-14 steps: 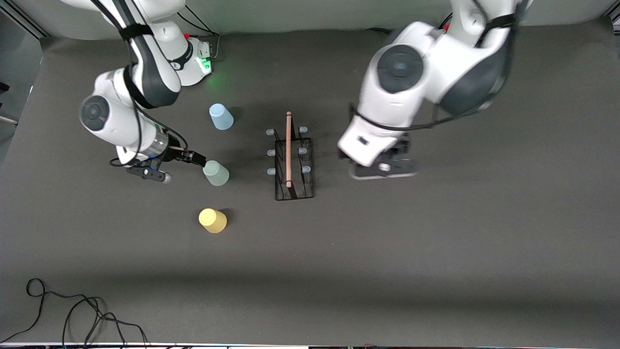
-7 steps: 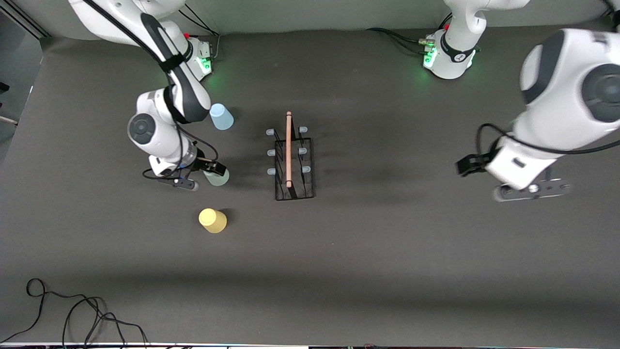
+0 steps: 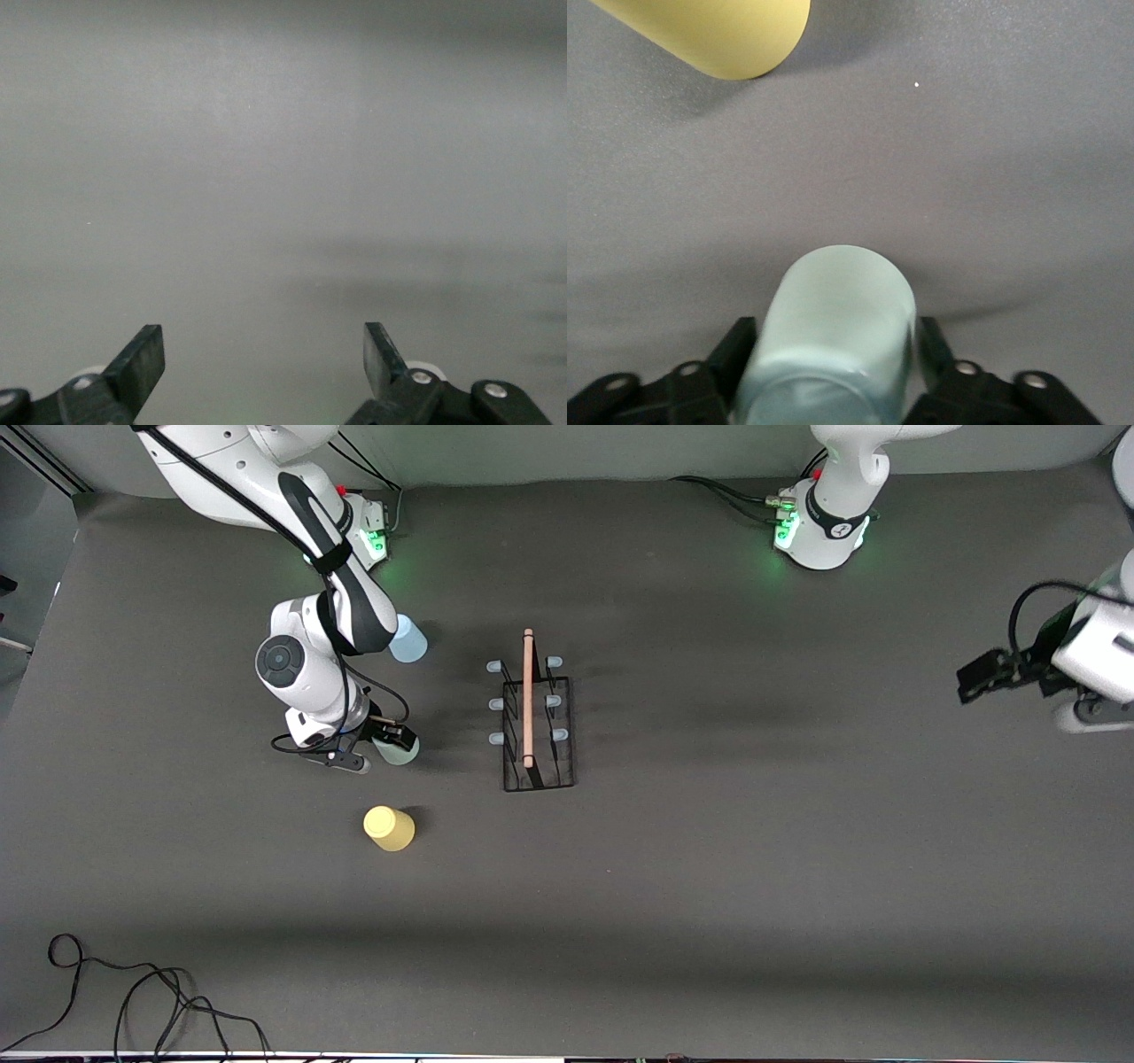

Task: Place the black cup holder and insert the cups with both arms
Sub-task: 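Grasp the pale green cup with the right gripper, then place the pale green cup onto a holder peg with the right gripper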

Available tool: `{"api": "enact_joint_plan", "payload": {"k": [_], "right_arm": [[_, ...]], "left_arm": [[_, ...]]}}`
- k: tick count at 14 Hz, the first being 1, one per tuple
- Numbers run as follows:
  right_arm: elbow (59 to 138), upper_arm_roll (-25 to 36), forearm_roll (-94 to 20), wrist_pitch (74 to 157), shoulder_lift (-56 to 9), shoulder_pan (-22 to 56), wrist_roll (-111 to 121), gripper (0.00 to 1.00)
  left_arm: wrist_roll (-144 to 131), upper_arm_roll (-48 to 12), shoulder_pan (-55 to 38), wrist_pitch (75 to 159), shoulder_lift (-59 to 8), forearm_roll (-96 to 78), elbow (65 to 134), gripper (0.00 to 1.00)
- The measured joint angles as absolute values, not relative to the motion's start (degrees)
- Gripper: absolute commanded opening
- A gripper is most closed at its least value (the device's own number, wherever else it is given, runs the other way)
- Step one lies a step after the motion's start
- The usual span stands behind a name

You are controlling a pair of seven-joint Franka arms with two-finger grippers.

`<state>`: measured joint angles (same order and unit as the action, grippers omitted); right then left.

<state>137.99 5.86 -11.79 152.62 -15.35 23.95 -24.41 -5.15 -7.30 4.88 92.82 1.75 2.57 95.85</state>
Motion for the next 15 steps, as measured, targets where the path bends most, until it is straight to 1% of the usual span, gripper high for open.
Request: {"api": "enact_joint_plan", "payload": {"k": [2, 4, 8, 11, 13, 15], "right_arm": [[137.89, 5.84, -11.79, 152.5, -14.71, 23.95, -24.41, 0.0], [137.58, 5.82, -11.79, 150.23, -12.76, 23.96, -24.46, 0.0], [136.45, 5.05, -11.92, 140.18, -3.61, 24.95, -29.44, 0.0], [135.36, 4.43, -12.03, 137.04, 1.53, 32.33, -41.35, 0.0], [133.81, 4.15, -12.04, 137.0, 2.1, 38.19, -50.08, 0.0], [133.1, 4.06, -12.04, 137.0, 2.04, 42.34, -56.53, 0.0]], "left_arm": [[-2.26, -7.31, 5.23, 91.57, 4.78, 2.46, 96.89, 1.0], [-0.62, -7.32, 5.74, 91.86, 6.09, -0.02, 98.33, 1.0], [1.19, -7.4, 5.82, 92.5, 5.2, -1.66, 99.32, 0.98], [1.31, -7.41, 5.94, 92.5, 4.55, -1.67, 99.37, 0.98], [1.31, -7.42, 6.78, 92.57, 4.57, -1.65, 99.36, 0.98], [1.5, -7.39, 8.04, 92.7, 4.72, -1.65, 99.32, 0.98]]}}
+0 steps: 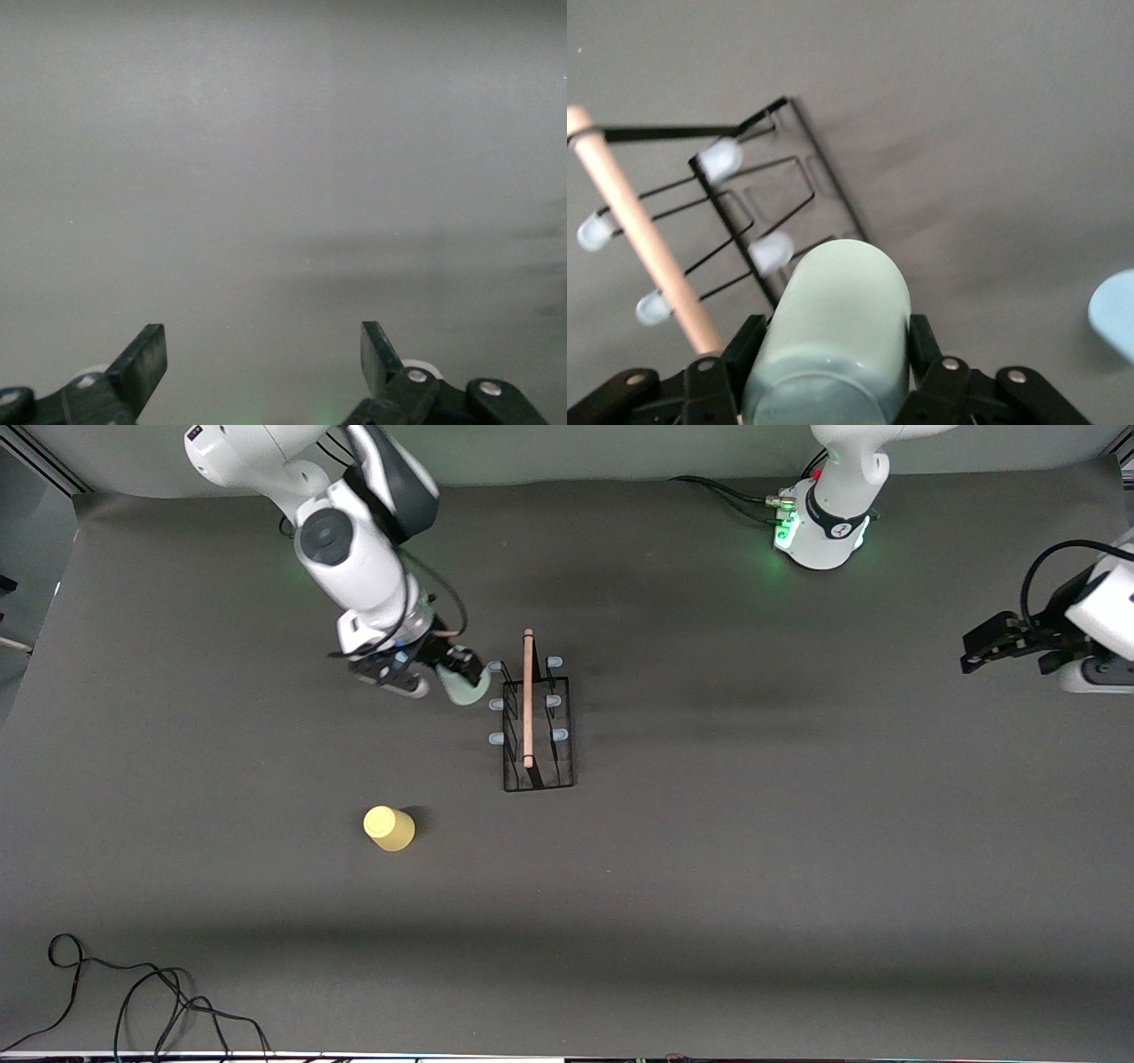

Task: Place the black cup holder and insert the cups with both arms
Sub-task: 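Place the pale green cup onto a holder peg with the right gripper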

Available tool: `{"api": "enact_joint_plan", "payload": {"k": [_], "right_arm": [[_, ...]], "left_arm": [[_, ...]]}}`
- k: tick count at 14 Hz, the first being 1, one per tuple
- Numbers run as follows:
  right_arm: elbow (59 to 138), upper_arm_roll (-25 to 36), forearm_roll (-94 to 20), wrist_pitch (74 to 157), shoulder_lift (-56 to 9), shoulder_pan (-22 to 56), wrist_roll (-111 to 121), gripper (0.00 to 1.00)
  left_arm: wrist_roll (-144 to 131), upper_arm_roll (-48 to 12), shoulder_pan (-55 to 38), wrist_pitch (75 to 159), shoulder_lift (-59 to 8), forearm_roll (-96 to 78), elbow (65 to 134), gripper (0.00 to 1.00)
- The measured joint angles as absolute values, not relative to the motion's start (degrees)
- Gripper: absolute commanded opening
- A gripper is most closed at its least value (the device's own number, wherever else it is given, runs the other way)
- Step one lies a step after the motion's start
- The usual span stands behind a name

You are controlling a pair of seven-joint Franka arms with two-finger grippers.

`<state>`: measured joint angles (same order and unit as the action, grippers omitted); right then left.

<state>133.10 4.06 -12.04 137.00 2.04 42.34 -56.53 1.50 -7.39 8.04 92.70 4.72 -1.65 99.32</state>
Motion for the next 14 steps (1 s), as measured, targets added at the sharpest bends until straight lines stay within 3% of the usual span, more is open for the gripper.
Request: {"api": "enact_joint_plan", "payload": {"k": [4, 5, 6, 14], "right_arm": [[132.81, 4.03, -12.02, 136.93, 1.42, 46.43, -61.59, 0.0], [132.81, 4.05, -12.01, 136.89, 0.87, 46.48, -61.61, 0.46], [132.81, 4.14, -12.0, 136.89, 0.19, 46.48, -61.61, 0.99], [132.02, 5.3, -10.21, 136.99, -1.33, 46.44, -61.08, 1.0]], "left_arm": [[1.58, -7.68, 8.27, 92.82, 4.74, 0.46, 99.45, 1.0], [1.58, -7.87, 8.26, 93.04, 4.74, 1.1, 99.74, 1.0], [1.58, -8.01, 8.26, 93.16, 4.72, 1.27, 100.05, 1.0], [1.57, -7.84, 8.35, 93.76, 4.55, 1.45, 100.13, 1.0]]}}
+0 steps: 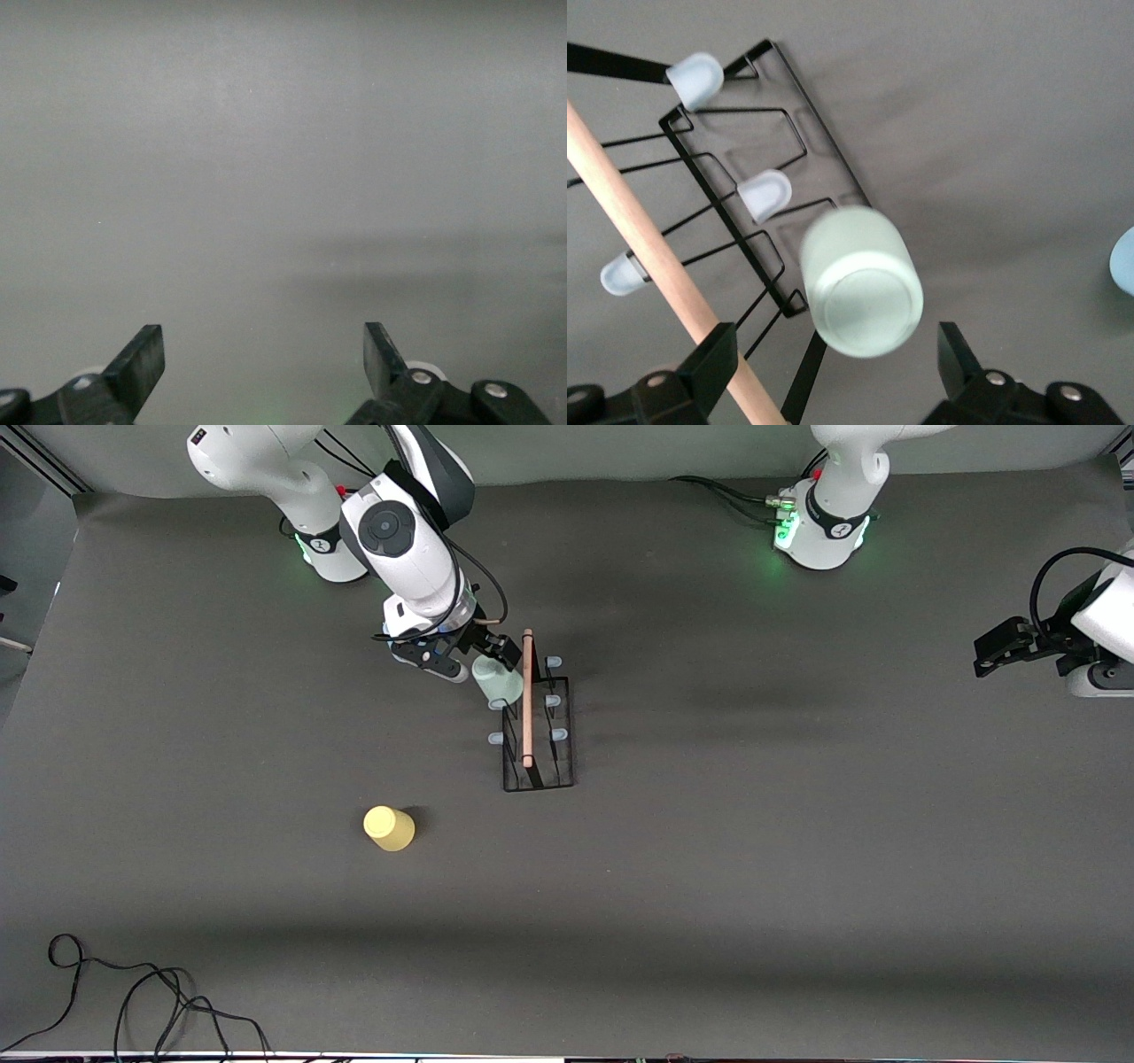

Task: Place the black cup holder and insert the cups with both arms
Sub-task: 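Place the pale green cup onto a holder peg with the right gripper, then move the right gripper to the yellow cup and grasp it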

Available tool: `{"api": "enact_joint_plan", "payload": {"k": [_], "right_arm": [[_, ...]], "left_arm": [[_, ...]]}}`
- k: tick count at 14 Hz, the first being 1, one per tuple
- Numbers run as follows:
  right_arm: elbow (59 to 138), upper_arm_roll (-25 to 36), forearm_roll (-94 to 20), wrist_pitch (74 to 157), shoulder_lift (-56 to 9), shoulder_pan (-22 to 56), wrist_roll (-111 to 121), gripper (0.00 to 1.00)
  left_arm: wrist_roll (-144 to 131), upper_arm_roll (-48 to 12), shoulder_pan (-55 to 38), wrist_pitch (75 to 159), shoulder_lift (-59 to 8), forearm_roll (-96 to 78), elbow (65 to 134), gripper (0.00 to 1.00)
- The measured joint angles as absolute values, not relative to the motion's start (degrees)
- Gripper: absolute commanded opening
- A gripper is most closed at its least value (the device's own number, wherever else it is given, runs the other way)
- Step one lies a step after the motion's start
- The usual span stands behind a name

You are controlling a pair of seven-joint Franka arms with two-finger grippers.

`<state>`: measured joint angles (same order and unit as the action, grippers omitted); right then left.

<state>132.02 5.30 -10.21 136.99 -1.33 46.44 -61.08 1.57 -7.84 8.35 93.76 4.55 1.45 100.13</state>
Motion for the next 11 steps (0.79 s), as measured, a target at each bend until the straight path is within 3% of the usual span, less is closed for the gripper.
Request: {"api": "enact_joint_plan", "payload": {"k": [6, 8, 11], "right_arm": [[127.29, 20.43, -6.94, 136.95, -4.76, 45.7, -38.61, 1.0], [123.05, 24.09, -6.94, 137.0, -9.49, 45.17, -32.66, 1.0], [115.59, 24.69, -10.21, 137.23, -18.62, 40.91, -25.75, 1.0]], "left_arm": [[1.56, -7.79, 8.4, 93.95, 4.54, 1.46, 100.16, 0.94], [1.55, -7.78, 8.4, 93.96, 4.54, 1.45, 100.17, 0.99], [1.55, -7.78, 8.42, 93.99, 4.54, 1.44, 100.18, 1.0]]}}
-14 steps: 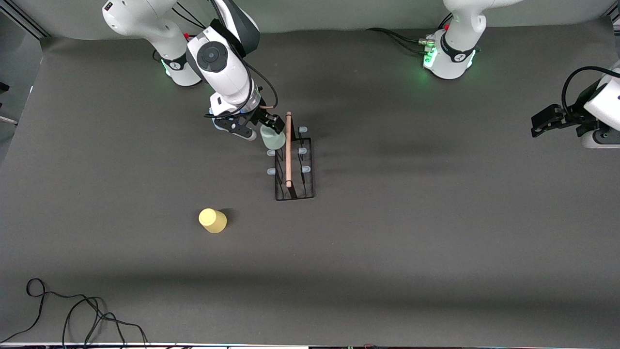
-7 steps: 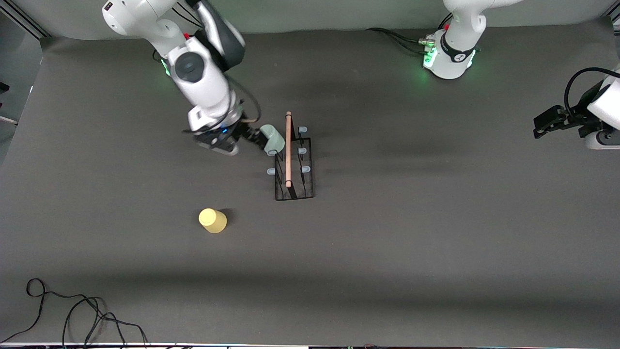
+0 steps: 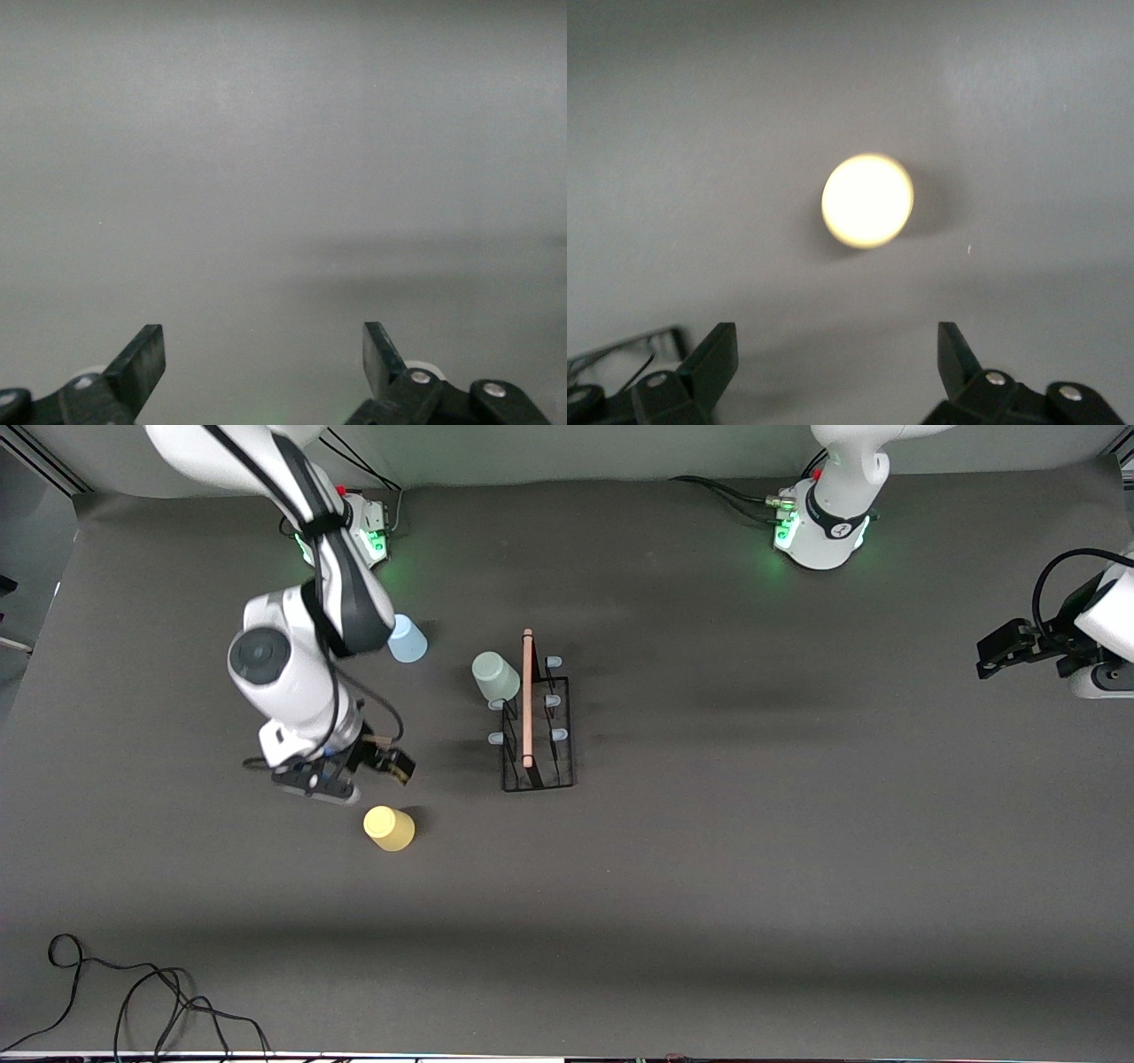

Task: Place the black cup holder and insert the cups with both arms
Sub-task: 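Move the right gripper to the yellow cup and grasp it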

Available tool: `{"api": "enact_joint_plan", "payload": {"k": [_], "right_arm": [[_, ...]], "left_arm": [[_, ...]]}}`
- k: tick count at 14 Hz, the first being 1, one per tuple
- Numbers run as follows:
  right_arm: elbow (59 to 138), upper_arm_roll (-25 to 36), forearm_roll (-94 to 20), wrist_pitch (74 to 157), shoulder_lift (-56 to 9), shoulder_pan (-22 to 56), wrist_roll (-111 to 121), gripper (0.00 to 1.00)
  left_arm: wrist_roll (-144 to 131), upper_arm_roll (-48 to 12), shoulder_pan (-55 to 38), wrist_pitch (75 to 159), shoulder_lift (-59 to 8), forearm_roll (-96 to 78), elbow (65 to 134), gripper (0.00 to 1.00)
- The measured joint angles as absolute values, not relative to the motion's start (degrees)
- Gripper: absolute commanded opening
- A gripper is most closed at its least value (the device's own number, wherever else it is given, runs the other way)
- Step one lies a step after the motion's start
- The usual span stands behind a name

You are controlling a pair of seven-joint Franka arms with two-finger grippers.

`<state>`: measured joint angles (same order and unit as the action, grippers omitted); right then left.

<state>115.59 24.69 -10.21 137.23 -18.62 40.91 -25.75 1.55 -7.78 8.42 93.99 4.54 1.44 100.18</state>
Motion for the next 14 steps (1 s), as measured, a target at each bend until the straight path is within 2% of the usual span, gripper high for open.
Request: {"api": "enact_joint_plan", "payload": {"k": [3, 6, 14], "right_arm": [[108.2, 24.68, -20.93, 137.24, -26.85, 37.07, -16.83, 1.0], [103.43, 24.67, -23.75, 137.33, -32.52, 35.94, -15.07, 1.0], [101.47, 24.26, -25.49, 138.44, -40.25, 35.94, -13.56, 1.0]], "left_arm": [[1.56, -7.74, 8.66, 94.04, 4.44, 1.35, 100.19, 1.0], [1.56, -7.72, 9.21, 94.08, 4.4, 0.03, 100.14, 0.98], [1.59, -7.73, 9.38, 93.95, 4.4, -0.52, 100.03, 0.97]]}}
